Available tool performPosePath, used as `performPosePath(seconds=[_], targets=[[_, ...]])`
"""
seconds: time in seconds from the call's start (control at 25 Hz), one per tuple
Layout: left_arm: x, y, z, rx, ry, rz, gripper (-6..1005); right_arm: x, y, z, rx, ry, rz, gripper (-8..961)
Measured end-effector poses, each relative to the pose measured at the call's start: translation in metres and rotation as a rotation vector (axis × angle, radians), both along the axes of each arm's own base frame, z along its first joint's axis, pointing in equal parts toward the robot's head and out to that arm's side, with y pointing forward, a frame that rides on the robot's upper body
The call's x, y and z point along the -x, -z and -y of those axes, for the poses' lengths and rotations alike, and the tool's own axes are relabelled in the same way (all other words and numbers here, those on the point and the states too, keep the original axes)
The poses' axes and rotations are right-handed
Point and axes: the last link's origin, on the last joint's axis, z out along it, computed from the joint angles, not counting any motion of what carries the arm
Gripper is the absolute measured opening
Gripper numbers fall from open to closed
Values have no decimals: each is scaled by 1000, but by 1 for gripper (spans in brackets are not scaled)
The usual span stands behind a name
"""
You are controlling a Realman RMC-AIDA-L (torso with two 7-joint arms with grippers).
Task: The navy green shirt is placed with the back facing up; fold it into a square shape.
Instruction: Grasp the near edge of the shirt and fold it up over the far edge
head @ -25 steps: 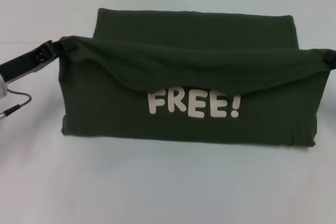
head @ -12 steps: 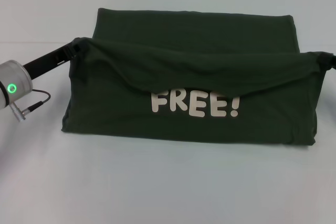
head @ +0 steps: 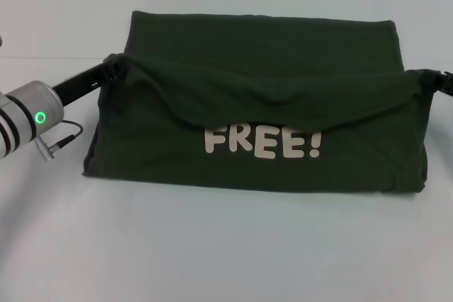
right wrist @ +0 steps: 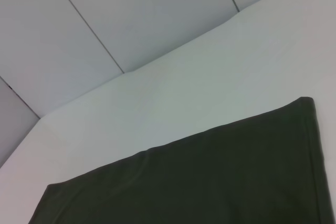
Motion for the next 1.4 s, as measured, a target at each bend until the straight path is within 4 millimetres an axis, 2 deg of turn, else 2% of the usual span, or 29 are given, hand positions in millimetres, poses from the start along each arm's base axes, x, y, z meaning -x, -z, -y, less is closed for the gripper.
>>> performPosePath(seconds=[0.64,0.76,1.04,1.28,1.4], targets=[[0,24,-3,-16,-97,38,40,2,10,-9,3,44,52,26],[1,29,-3,-16,-121,46,41,1,16,-10,11,70,69,63],[14,28,1,-48,-199,86,303,-1,19,-7,18,79,68,190],[24,23,11,-42,-218,151,519,-6,11,1,1,70,8,314],[24,12,22,9,-140,216,606,-8,3,12,7,19,-57,463]])
